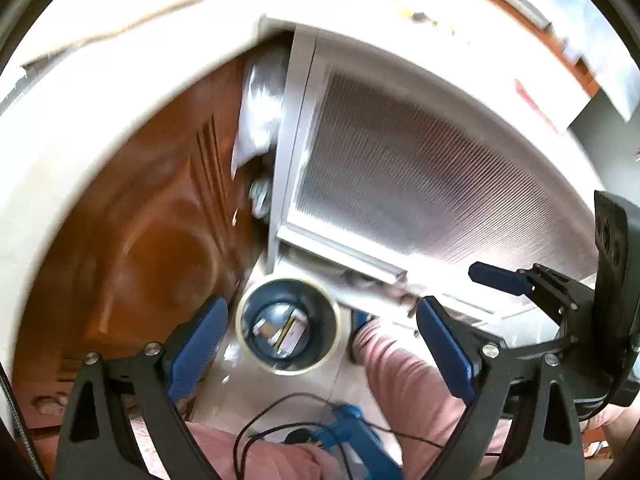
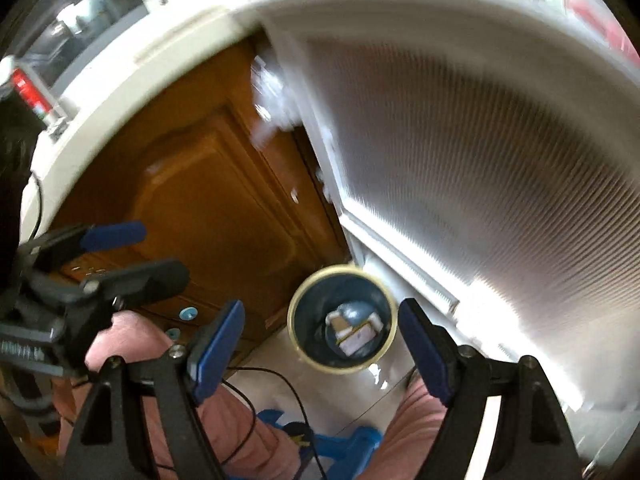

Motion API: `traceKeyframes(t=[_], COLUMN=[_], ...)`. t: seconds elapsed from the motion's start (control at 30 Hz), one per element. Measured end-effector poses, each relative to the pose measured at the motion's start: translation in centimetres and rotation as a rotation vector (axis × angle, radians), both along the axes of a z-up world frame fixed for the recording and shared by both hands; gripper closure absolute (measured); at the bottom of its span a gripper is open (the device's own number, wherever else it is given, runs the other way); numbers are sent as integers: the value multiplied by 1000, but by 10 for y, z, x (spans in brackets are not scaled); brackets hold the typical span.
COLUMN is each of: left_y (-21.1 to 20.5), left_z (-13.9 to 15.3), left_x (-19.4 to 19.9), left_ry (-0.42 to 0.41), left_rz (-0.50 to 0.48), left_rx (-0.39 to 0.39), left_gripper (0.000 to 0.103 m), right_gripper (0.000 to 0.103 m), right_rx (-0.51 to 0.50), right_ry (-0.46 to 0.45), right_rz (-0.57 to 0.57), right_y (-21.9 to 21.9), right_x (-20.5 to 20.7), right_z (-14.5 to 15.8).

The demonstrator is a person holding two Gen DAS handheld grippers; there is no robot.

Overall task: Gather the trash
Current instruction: 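Move both tools back over the table toward the snack bags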

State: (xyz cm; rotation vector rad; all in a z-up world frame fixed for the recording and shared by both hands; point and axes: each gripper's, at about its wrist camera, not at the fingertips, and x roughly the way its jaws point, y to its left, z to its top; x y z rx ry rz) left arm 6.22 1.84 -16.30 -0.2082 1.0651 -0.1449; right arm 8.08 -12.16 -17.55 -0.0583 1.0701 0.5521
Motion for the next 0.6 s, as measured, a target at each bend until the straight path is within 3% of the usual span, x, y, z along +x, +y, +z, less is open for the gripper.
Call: traceKeyframes(t=[0.13, 0.4, 0.53, 0.6], left_y=[-1, -22, -31, -35], left_z=[40, 119, 144, 153], left_x=[0, 19, 48, 69], left_ry=[-72, -213, -248, -252], left_rz=[-25, -134, -172, -187], left_rx=[-19, 89, 123, 126], left_gripper=[9, 9, 9, 7], right_gripper=[23, 23, 8, 7], right_rx=[8, 21, -24, -49], right_ry=[-114, -307, -384, -401], right_rz=[9, -148, -248, -287], right_y=[-7, -54, -82, -92], right_x=[-8, 10, 31, 44], right_z=[51, 139, 162, 168])
